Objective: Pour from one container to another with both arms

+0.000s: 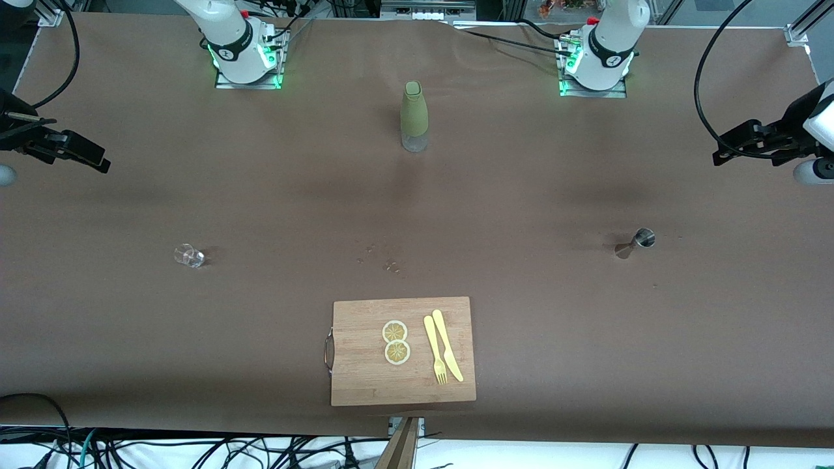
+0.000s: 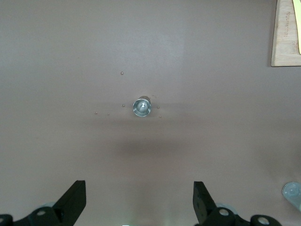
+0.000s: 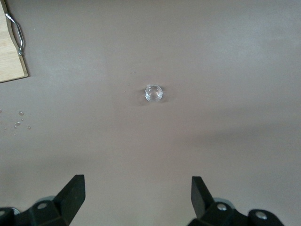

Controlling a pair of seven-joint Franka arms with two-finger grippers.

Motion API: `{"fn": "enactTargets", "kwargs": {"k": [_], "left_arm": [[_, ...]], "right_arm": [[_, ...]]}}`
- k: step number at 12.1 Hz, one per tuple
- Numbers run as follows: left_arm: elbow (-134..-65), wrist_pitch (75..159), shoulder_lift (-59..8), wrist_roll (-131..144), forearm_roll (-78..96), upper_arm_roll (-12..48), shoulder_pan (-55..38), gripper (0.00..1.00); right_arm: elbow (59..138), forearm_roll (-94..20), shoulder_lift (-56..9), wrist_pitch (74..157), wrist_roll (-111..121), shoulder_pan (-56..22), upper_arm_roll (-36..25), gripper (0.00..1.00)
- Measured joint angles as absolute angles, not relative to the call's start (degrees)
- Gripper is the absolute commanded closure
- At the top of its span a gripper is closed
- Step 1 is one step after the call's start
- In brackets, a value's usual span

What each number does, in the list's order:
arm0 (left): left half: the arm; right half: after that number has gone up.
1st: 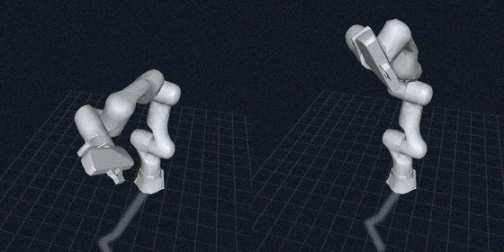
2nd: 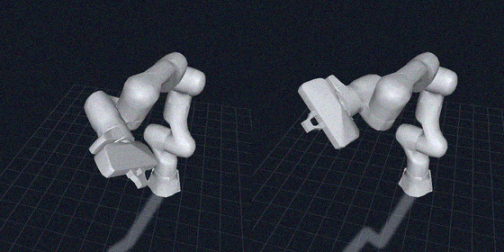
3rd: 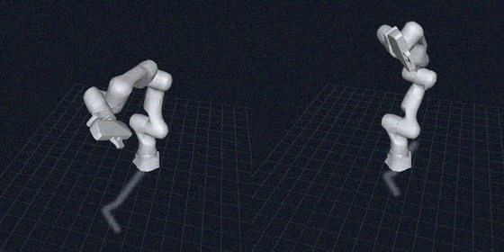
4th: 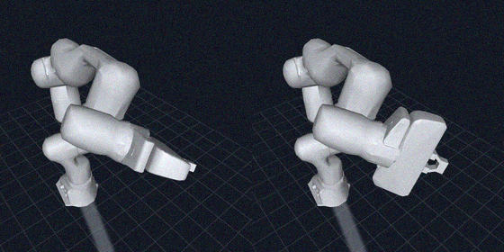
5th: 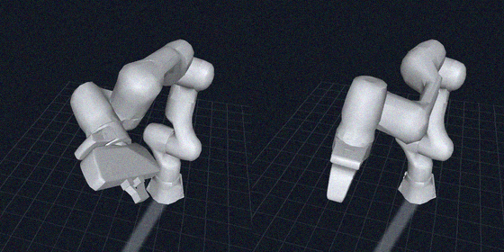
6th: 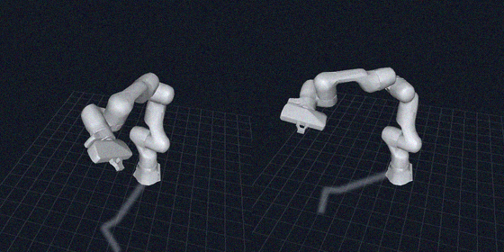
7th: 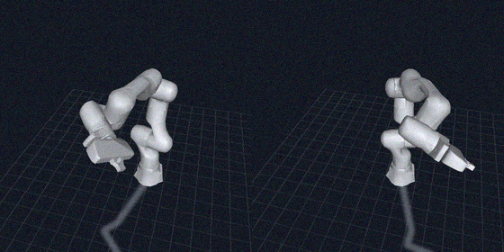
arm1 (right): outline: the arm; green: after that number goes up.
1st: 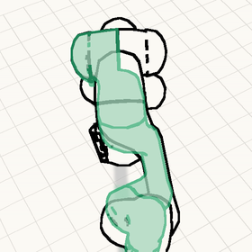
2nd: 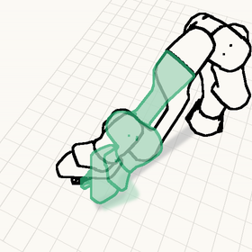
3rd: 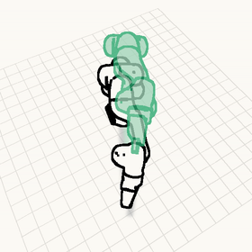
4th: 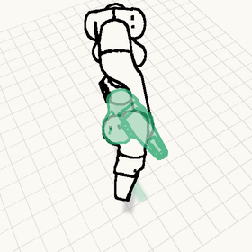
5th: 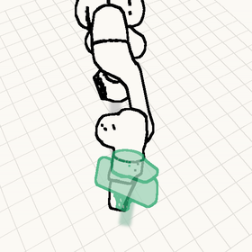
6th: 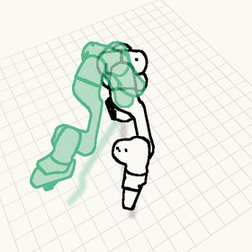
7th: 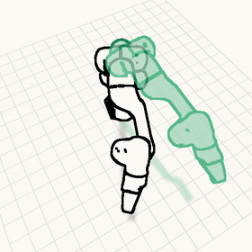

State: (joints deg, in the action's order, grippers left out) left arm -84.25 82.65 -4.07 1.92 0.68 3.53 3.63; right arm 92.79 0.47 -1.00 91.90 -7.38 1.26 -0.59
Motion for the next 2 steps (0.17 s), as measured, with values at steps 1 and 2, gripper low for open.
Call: {"fn": "enactTargets", "kwargs": {"k": [1,2], "left_arm": [[-84.23,82.62,-4.07,1.92,0.68,3.52,3.62,0.0],[-84.23,82.35,-4.08,1.92,0.68,3.44,3.64,0.0]], "right_arm": [[92.79,0.47,-1.01,91.9,-7.38,1.27,-0.59,0.0],[92.79,0.47,-1.01,91.9,-7.38,1.27,-0.59,0.0]]}}
